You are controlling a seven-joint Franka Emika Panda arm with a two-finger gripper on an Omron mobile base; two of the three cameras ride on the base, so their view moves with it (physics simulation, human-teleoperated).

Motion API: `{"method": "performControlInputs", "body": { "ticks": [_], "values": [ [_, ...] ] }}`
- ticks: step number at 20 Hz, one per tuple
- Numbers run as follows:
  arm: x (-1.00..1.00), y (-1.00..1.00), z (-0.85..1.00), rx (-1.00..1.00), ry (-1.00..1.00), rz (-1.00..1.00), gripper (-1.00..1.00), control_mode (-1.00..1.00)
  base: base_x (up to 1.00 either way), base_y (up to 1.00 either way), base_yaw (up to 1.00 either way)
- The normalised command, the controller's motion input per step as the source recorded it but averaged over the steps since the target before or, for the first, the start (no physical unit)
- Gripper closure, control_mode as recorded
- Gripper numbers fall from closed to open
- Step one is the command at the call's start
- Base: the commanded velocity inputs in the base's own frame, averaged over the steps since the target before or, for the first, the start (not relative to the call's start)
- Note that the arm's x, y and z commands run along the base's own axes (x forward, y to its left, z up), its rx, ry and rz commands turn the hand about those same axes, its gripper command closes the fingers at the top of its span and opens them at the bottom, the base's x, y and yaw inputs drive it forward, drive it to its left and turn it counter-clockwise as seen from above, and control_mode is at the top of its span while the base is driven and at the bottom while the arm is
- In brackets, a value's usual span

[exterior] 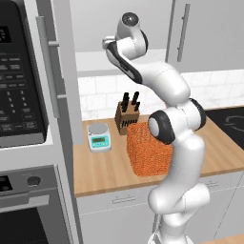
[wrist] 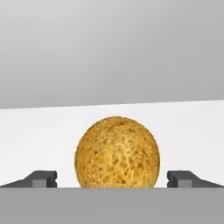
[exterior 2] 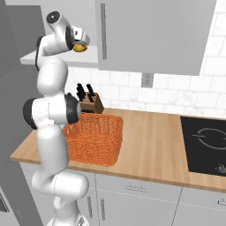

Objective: Open the cabinet, pick up the bread from the cabinet and place it in the basket. Then move the basket to the dining counter.

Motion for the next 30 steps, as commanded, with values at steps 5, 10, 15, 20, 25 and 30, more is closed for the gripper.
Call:
{"method": "performControlInputs", "body": {
  "ticks": [5,10,15,20,25,30],
  "values": [
    [0.29,0.0,-0.21,-0.01,0.05,0.0,-1.0,-1.0,0.0,0.0,0.0],
    [0.24,0.0,-0.1,-0.02,0.0,0.0,-1.0,-1.0,0.0,0.0,0.0],
    [0.03,-0.14,-0.51,-0.11,0.03,0.0,-1.0,-1.0,0.0,0.0,0.0],
    [0.07,-0.08,-0.33,-0.09,-0.05,0.0,-1.0,-1.0,0.0,0.0,0.0],
    [0.08,0.0,-0.12,0.0,-0.05,0.02,-1.0,-1.0,0.0,0.0,0.0],
    [0.05,0.0,-0.12,0.03,0.0,0.04,-1.0,-1.0,0.0,0.0,0.0]
  ]
}}
